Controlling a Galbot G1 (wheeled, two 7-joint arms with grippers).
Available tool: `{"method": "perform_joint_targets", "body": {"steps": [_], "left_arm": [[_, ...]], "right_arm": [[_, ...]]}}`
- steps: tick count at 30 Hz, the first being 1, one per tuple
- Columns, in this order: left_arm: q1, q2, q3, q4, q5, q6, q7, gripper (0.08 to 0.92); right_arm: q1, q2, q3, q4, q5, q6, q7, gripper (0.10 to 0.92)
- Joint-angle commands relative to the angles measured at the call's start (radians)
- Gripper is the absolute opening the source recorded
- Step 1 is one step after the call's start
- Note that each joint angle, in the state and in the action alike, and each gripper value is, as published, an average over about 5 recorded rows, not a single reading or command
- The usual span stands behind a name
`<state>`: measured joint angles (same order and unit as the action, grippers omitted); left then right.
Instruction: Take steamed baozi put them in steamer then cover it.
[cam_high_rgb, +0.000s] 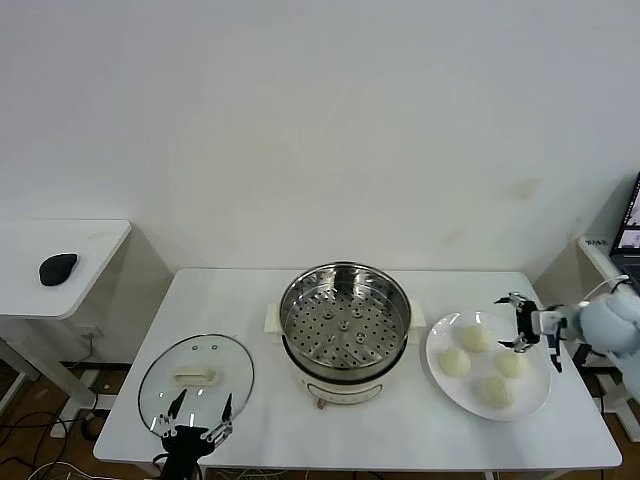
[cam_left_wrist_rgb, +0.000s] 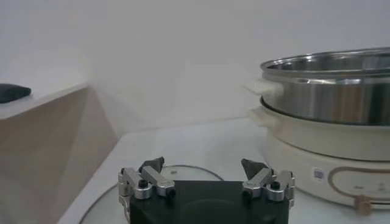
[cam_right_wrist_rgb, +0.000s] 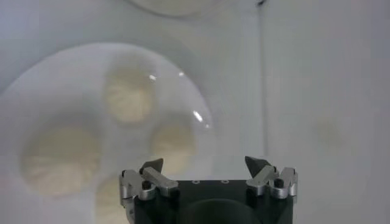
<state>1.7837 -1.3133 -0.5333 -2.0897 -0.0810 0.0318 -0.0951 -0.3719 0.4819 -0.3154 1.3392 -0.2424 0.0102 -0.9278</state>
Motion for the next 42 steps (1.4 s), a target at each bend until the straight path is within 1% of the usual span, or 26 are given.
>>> {"method": "perform_joint_targets", "body": {"steps": [1, 8, 16, 30, 33, 38, 42], "left_arm": [[-0.018, 0.01, -0.005, 0.003, 0.008, 0.008, 0.0, 0.823], [-0.018, 0.012, -0.007, 0.009, 0.011, 0.009, 0.002, 0.823], [-0.012, 0.013, -0.011, 0.006, 0.019, 0.007, 0.004, 0.823], [-0.02, 0.013, -0.014, 0.009, 0.034, 0.002, 0.006, 0.823], [-0.022, 0.012, -0.013, 0.007, 0.036, 0.003, 0.007, 0.823], [-0.02, 0.012, -0.014, 0.008, 0.034, 0.004, 0.008, 0.823], [-0.019, 0.01, -0.012, 0.007, 0.033, 0.004, 0.009, 0.823]], "right_arm": [[0.315, 0.051, -0.377, -0.19, 0.025, 0.027, -0.109, 0.823], [0.331, 0.134, -0.436, -0.259, 0.071, 0.021, -0.099, 0.823], [0.315, 0.217, -0.429, -0.338, 0.068, 0.021, -0.07, 0.823], [0.324, 0.285, -0.434, -0.413, 0.064, 0.016, -0.048, 0.822], [0.323, 0.294, -0.438, -0.422, 0.057, 0.018, -0.052, 0.791], [0.322, 0.298, -0.439, -0.423, 0.042, 0.016, -0.06, 0.676], [0.323, 0.289, -0.441, -0.415, 0.033, 0.014, -0.066, 0.649]]}}
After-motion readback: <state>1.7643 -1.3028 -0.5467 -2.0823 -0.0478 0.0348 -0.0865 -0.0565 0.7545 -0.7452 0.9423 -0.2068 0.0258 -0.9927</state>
